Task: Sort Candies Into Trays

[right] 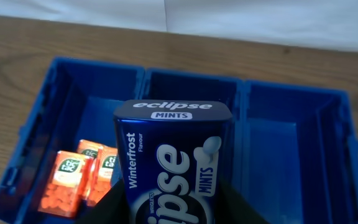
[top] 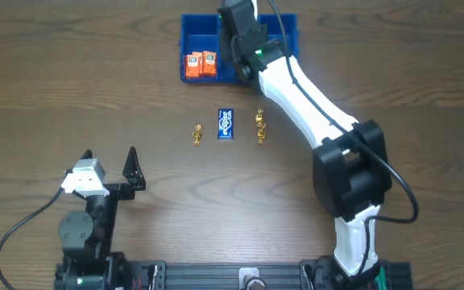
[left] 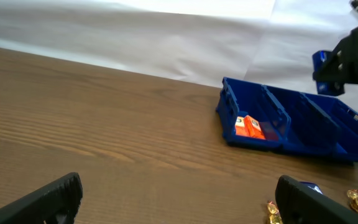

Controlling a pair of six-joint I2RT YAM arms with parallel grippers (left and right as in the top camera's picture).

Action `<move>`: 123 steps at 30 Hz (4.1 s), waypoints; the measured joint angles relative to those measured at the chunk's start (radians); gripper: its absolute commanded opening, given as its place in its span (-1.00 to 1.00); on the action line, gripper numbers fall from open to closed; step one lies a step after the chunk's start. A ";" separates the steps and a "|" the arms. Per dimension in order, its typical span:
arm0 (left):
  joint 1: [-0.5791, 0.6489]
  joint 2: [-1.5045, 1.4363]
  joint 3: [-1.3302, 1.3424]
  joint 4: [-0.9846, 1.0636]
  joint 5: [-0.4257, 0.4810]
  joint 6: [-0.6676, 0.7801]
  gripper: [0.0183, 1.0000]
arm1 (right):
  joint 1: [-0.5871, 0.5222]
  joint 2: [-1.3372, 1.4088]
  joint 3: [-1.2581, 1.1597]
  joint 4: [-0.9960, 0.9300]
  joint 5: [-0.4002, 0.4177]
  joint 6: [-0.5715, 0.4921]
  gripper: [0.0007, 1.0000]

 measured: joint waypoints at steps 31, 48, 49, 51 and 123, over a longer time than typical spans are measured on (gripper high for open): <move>0.000 0.000 0.000 0.000 0.000 0.000 1.00 | 0.000 0.065 0.000 0.007 0.025 0.080 1.00; 0.000 0.000 0.000 0.000 0.000 0.000 1.00 | 0.181 -0.103 -0.045 -0.467 -0.080 0.282 1.00; 0.000 0.000 0.000 0.000 0.000 0.000 1.00 | 0.180 -0.080 -0.055 -0.465 -0.083 0.294 1.00; 0.000 0.000 0.000 0.000 0.000 0.000 1.00 | 0.180 -0.010 -0.072 -0.457 -0.089 0.316 1.00; 0.000 0.000 0.000 0.000 0.000 0.000 1.00 | 0.010 0.168 0.181 -0.122 0.097 0.078 1.00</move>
